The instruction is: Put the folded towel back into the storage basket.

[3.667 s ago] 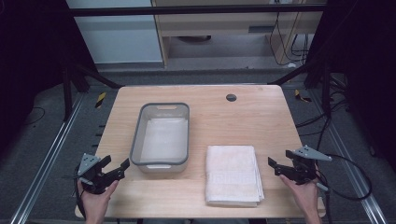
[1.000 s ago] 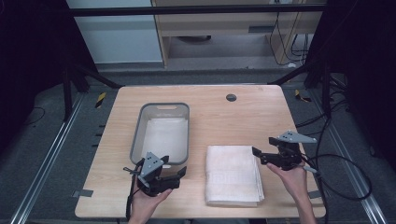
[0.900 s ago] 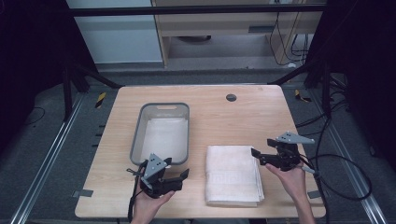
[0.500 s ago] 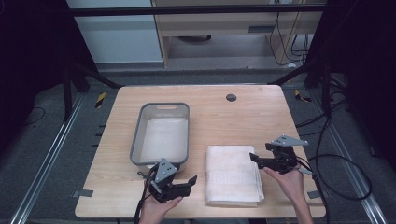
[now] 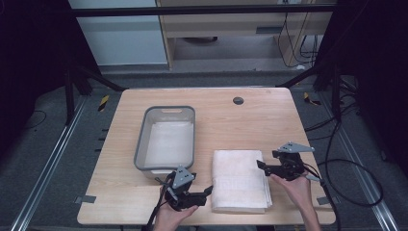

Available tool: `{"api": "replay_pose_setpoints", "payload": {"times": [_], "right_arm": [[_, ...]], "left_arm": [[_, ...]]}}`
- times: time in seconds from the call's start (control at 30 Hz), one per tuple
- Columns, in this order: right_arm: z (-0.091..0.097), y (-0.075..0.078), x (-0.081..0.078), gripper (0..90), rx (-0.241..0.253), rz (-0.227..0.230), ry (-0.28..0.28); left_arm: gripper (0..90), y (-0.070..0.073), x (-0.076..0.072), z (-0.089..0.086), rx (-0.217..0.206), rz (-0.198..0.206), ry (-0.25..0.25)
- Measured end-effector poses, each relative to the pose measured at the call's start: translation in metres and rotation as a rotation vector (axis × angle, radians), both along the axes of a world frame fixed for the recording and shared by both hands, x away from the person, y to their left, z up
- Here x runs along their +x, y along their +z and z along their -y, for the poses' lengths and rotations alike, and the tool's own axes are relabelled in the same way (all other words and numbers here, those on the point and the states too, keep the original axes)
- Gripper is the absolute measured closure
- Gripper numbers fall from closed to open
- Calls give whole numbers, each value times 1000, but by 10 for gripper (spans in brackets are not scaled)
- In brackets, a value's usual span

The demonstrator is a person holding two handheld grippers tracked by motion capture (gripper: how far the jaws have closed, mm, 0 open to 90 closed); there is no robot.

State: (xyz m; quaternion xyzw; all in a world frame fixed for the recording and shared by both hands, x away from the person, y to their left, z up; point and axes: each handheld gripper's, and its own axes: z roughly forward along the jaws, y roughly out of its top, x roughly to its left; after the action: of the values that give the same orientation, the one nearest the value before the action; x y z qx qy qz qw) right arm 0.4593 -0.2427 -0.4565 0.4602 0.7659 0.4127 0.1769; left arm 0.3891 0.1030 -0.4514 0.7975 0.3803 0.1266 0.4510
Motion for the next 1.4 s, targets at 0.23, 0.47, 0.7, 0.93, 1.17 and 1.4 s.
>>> {"api": "replay_pose_setpoints", "payload": {"times": [0.23,0.47,0.7,0.93,1.17,1.4], "right_arm": [[-4,-7,4,245,-5,-23,12],[0,-15,7,267,49,-55,-7],[-4,-21,10,293,39,-71,9],[-7,-26,12,299,29,-90,7],[-11,-31,14,296,19,-111,2],[-13,-34,16,304,24,-148,-4]], "left_arm": [[258,-9,3,14,29,-24,-6],[256,-17,9,25,51,-38,-4],[245,-25,15,35,50,-63,-8],[223,-34,17,44,57,-79,-11],[206,-40,19,46,48,-99,-12],[205,-45,24,47,32,-143,-23]]}}
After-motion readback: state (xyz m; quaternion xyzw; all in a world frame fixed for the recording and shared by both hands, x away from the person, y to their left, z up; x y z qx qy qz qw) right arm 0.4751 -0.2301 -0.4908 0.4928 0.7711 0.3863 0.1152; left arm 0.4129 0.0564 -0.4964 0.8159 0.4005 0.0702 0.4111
